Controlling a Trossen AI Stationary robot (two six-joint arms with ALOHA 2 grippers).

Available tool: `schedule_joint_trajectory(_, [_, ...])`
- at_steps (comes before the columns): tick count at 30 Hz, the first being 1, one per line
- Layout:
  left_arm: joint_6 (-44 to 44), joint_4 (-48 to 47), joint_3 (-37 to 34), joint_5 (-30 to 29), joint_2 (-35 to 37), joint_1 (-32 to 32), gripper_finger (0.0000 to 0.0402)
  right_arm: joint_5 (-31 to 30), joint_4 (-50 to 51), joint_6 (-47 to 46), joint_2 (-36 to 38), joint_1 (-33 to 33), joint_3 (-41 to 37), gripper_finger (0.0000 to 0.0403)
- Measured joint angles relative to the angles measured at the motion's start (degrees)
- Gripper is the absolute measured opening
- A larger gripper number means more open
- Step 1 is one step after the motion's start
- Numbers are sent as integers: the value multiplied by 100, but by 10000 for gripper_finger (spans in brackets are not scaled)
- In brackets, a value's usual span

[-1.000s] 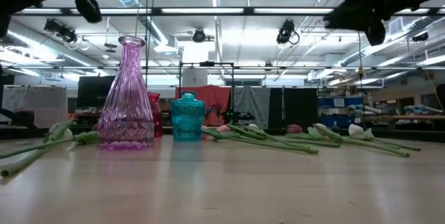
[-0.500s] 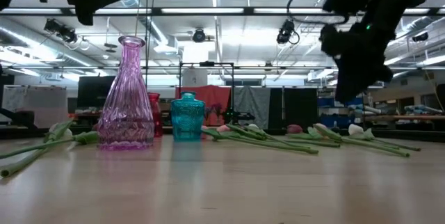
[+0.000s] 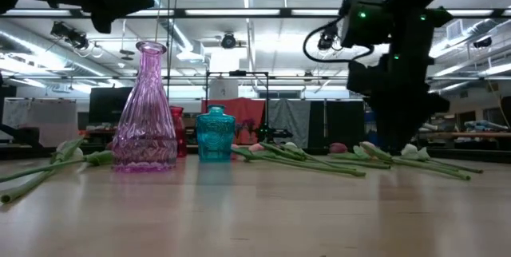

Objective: Sort flowers into vase by color
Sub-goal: Put the right pink tulip into the blue vase

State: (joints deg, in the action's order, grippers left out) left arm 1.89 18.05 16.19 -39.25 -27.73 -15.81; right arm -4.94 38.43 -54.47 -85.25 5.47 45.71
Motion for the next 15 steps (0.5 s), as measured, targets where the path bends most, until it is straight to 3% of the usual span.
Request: schedule_joint_trajectory(15, [-607, 47, 0, 5, -222, 0, 137, -104, 692, -497, -892, -91, 522, 147])
